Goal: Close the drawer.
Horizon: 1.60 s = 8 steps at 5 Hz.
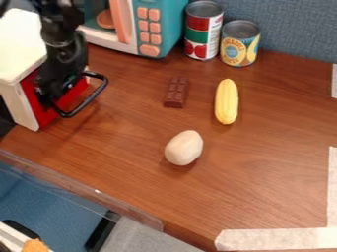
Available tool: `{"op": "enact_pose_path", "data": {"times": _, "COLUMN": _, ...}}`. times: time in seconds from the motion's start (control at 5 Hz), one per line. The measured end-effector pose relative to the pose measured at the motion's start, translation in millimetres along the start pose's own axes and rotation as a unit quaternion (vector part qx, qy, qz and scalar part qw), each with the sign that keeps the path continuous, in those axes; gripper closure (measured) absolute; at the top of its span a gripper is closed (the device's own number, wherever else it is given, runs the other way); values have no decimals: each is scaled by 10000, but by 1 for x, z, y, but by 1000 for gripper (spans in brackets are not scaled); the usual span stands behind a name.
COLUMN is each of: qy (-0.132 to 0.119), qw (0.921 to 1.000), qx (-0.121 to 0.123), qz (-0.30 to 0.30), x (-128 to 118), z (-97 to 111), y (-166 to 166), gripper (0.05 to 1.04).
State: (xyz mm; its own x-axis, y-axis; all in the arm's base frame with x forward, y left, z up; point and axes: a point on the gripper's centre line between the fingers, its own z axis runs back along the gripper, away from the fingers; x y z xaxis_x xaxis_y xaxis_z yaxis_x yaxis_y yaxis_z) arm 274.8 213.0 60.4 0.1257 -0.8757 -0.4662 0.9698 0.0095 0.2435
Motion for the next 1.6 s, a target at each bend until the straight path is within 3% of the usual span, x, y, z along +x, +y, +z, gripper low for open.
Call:
{"op": "enact_pose_path", "data": {"times": 0.2, "qy": 70, "qw": 9998, "qx": -24, "qz": -179, "x": 4, "z": -1, "y": -1, "gripper": 82}}
{"op": "enact_pose_path", "data": {"times": 0.4, "qy": -37, "qw": 9990, "qx": 263, "qz": -367, "x": 14, "z": 3, "y": 0, "gripper": 82}}
{"op": "enact_pose_path", "data": {"times": 0.6, "qy": -420, "qw": 9974, "qx": 314, "qz": -501, "x": 28, "z": 11, "y": -9, "gripper": 83}}
{"op": "enact_pose_path", "data": {"times": 0.8, "qy": -959, "qw": 9939, "qx": 551, "qz": 37, "x": 34, "z": 39, "y": -11, "gripper": 83}}
{"op": "enact_pose_path", "data": {"times": 1.0, "qy": -1289, "qw": 9792, "qx": 922, "qz": 1267, "x": 32, "z": 91, "y": -3, "gripper": 83}}
{"op": "enact_pose_path", "data": {"times": 1.2, "qy": -1314, "qw": 9561, "qx": 553, "qz": 2562, "x": 40, "z": 118, "y": 0, "gripper": 83}}
{"op": "enact_pose_path", "data": {"times": 1.4, "qy": -1252, "qw": 9224, "qx": -509, "qz": 3617, "x": 48, "z": 139, "y": 12, "gripper": 83}}
{"op": "enact_pose_path", "data": {"times": 1.6, "qy": -1242, "qw": 8634, "qx": -1945, "qz": 4487, "x": 73, "z": 162, "y": 23, "gripper": 83}}
